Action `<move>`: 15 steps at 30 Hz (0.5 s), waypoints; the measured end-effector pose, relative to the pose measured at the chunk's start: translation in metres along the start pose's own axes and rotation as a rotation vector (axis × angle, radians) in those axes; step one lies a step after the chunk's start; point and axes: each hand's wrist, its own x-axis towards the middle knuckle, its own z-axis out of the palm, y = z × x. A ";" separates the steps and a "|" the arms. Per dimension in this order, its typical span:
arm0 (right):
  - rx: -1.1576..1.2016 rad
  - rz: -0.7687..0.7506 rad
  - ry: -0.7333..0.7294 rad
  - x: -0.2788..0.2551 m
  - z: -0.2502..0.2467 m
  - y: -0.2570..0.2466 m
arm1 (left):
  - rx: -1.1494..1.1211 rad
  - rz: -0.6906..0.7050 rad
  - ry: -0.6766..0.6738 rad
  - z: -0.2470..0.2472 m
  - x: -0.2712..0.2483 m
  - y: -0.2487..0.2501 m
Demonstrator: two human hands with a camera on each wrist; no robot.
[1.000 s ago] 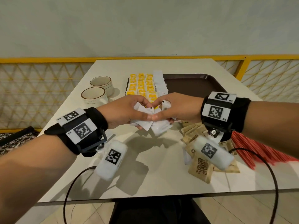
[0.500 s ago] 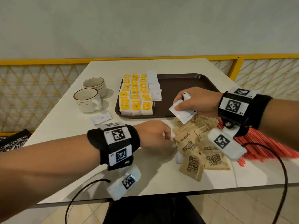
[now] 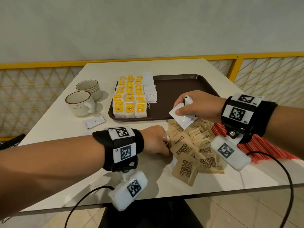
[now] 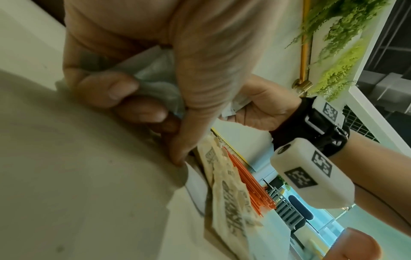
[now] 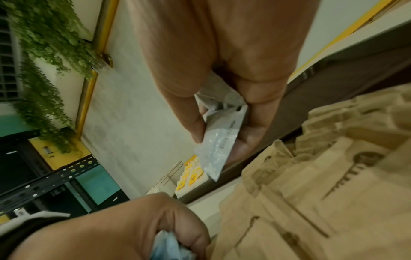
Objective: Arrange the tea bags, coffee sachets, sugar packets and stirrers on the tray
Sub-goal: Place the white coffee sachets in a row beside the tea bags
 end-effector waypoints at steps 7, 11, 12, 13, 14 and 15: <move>-0.073 -0.033 -0.032 -0.004 -0.006 -0.001 | -0.057 -0.112 -0.072 -0.032 -0.016 -0.036; -0.075 -0.078 -0.109 -0.003 -0.002 -0.011 | -0.134 -0.163 -0.069 -0.069 -0.032 -0.057; -0.099 -0.096 -0.134 -0.002 0.002 -0.016 | -0.137 -0.162 -0.024 -0.077 -0.036 -0.059; -0.125 -0.119 -0.153 -0.001 0.008 -0.020 | -0.135 -0.151 0.020 -0.085 -0.039 -0.059; -0.141 -0.147 -0.163 0.001 0.014 -0.025 | -0.138 -0.133 0.057 -0.093 -0.041 -0.058; -0.147 -0.177 -0.162 0.005 0.020 -0.030 | -0.145 -0.108 0.083 -0.101 -0.042 -0.057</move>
